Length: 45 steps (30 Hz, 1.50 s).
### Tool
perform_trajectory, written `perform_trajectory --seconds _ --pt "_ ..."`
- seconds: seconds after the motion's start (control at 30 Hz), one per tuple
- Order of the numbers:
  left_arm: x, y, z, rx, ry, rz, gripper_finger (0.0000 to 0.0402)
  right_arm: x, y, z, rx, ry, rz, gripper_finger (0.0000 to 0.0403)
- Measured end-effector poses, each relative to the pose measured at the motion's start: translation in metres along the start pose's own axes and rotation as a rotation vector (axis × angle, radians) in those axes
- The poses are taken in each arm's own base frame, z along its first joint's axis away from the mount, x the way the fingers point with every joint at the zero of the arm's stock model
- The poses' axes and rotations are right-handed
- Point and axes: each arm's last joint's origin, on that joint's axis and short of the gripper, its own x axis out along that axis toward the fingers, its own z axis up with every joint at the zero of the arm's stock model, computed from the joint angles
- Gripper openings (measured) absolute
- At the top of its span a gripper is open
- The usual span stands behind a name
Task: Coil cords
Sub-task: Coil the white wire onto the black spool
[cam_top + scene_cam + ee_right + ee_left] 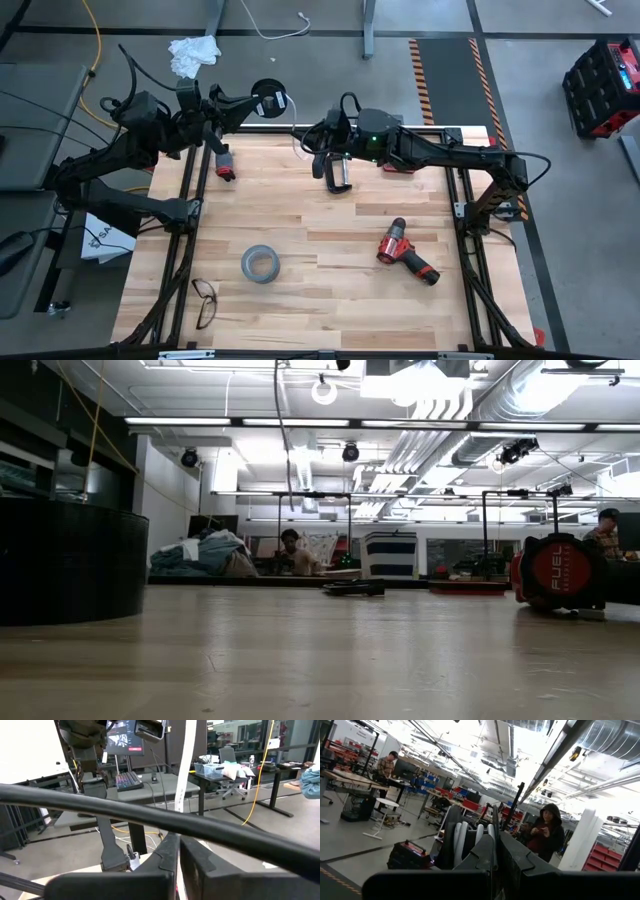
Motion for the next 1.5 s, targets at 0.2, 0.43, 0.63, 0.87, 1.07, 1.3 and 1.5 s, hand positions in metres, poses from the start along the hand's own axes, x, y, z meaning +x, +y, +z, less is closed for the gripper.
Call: perform_trajectory --seconds 0.2,0.43,0.63,0.87,1.07,1.3,1.5 --pt "0.0000 0.0000 0.0000 -0.024 0.000 0.000 0.0004 0.0000 0.0000 -0.0004 0.000 0.004 -0.001 0.0003" --pt "0.0001 0.0008 0.0002 -0.027 -0.010 0.027 0.0004 0.0000 -0.0001 -0.0025 -0.003 0.026 0.000 0.0001" --pt "0.0001 0.0018 0.0005 -0.027 -0.022 0.059 0.0004 -0.0001 -0.0001 -0.0042 -0.003 0.044 0.004 0.0001" --pt "0.0000 0.0023 0.0006 -0.044 -0.028 0.075 0.0004 -0.0001 0.0001 -0.0044 -0.001 0.046 0.012 0.0000" --pt "0.0000 0.0025 0.0007 -0.044 -0.032 0.083 0.0004 -0.0001 0.0001 -0.0044 -0.001 0.046 0.012 0.0000" --pt "0.0000 0.0028 0.0008 -0.041 -0.033 0.086 0.0004 -0.0001 0.0004 -0.0044 -0.001 0.047 0.023 0.0000" --pt "0.0009 0.0029 0.0001 -0.026 -0.030 0.086 0.0004 -0.0001 0.0006 -0.0044 0.008 0.047 0.030 0.0000"
